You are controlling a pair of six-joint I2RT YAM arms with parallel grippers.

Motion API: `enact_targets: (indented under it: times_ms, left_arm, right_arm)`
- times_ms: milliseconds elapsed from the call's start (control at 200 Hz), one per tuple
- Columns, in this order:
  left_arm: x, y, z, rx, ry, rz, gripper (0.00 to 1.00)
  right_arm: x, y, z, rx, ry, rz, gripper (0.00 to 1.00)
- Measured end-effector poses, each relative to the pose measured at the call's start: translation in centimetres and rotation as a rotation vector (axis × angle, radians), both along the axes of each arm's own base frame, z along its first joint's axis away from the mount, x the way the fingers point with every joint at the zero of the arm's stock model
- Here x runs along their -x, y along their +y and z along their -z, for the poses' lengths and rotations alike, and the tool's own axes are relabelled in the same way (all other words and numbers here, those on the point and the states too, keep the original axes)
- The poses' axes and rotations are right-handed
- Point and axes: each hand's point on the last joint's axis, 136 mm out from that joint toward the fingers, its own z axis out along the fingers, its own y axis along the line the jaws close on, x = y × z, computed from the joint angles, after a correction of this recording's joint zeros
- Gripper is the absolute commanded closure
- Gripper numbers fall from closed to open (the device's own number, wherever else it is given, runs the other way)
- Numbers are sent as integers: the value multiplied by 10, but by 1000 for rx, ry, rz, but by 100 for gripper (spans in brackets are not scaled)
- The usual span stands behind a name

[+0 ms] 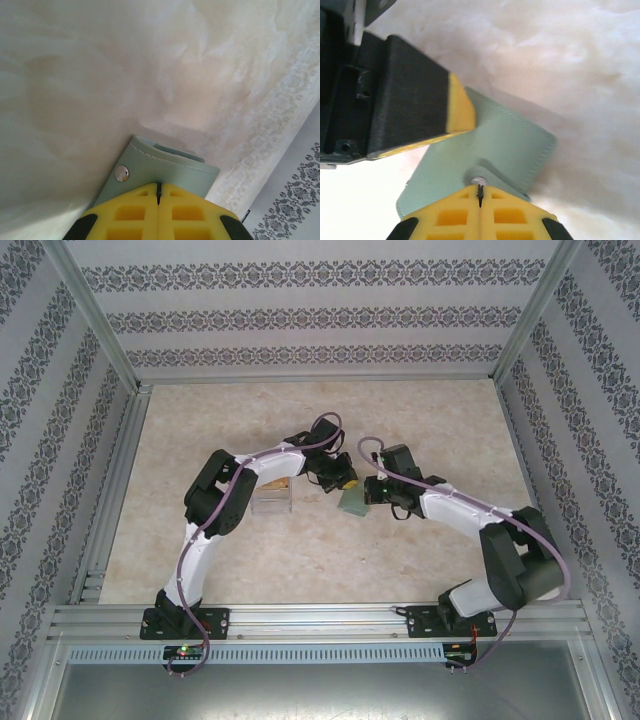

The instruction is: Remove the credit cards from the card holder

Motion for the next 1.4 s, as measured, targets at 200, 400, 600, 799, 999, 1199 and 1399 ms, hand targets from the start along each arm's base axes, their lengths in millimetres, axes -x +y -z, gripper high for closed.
enact_targets:
  times_ms: [200,400,600,799,999,1199,1399]
  left_arm:
    - [0,0,1,-6,-5,12,100]
    - [1,0,-1,9,-27,13,95]
    - [-1,12,-10,-7,-47,-15,69]
    - [-14,53,-27,-67,-58,-109,52]
    - [-29,94,-69,-91,-135,-211,43]
    - [-29,116,-83,-107,-161,-258,41]
    - [-23,128,-71,-142,-137,-272,41]
  right_arm:
    - [6,-21,1,22,-4,65,100]
    - [15,-19,7,33,24,52,73]
    - [19,2,-3,47,7,-22,57]
    - [8,19,-12,68,-9,-55,55]
    - [8,37,-5,114,13,-107,55]
    - [-1,50,5,181,29,-153,56]
    - [-9,47,24,262,53,-168,55]
